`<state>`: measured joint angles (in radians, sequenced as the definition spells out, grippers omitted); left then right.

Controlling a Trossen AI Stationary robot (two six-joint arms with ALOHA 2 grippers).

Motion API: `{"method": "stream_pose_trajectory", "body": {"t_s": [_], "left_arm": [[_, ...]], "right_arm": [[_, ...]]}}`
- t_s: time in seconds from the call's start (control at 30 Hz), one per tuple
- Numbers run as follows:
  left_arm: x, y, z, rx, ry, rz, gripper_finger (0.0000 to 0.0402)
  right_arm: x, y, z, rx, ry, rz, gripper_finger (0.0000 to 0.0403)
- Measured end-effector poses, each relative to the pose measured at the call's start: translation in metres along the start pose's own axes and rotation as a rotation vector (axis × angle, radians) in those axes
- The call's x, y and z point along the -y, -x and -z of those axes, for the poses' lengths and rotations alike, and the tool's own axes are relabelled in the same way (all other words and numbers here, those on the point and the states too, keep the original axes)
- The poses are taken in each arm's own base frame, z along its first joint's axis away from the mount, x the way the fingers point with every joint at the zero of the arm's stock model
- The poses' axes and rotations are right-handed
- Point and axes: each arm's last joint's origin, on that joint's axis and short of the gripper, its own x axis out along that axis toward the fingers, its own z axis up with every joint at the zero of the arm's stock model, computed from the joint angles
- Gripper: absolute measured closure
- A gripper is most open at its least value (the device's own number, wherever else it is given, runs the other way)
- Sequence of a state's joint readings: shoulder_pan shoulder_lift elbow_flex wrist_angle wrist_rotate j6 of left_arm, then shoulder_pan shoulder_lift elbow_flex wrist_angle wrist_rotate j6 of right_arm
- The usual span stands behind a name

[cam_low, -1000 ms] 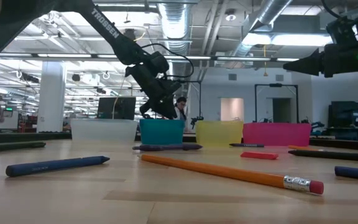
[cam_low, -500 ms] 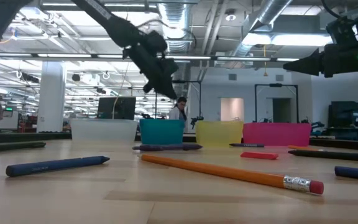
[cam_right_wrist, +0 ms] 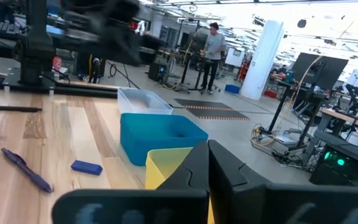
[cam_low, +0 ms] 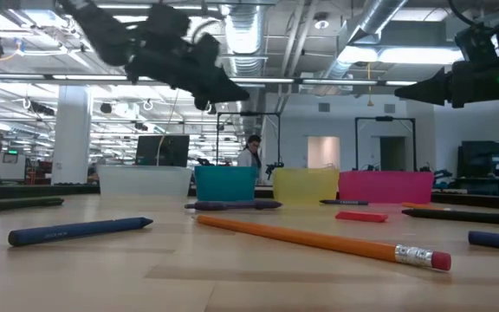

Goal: Sort crayons/erasers/pens/pencils in bins
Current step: Put the black pen into the red bin

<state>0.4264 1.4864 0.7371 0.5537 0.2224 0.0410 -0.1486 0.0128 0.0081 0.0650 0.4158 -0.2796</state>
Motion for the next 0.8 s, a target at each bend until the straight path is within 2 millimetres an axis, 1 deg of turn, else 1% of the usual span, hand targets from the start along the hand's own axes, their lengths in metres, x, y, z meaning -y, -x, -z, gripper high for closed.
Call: {"method": "stream_pose_trajectory", "body": {"t_s": [0.07,0.13,0.27,0.4,0.5,0.63,0.8], "left_arm": [[0.017,0.011,0.009,0.058,-0.022,0.048,0.0401],[0.030,0.021,0.019,0.106,-0.042,0.084,0.0401],[0.043,0.039,0.039,0.164,-0.073,0.114,0.0401],[0.045,0.058,0.061,0.199,-0.071,0.109,0.0401],[0.043,0.070,0.071,0.243,-0.076,0.095,0.0401],[0.042,0.079,0.077,0.271,-0.057,0.085,0.0401],[0.038,0.079,0.076,0.277,-0.055,0.070,0.0401]], "right_arm": [[0.000,0.000,0.000,0.002,-0.001,0.000,0.0386],[0.000,0.000,0.000,0.003,-0.001,0.000,0.0386],[0.000,0.000,-0.001,0.008,-0.003,-0.015,0.0387],[-0.002,0.000,-0.003,0.037,-0.019,-0.048,0.0386],[-0.003,0.001,-0.006,0.066,-0.087,-0.080,0.0386],[-0.003,0.001,-0.007,0.078,-0.131,-0.093,0.0387],[-0.003,0.001,-0.010,0.097,-0.216,-0.101,0.0388]]}}
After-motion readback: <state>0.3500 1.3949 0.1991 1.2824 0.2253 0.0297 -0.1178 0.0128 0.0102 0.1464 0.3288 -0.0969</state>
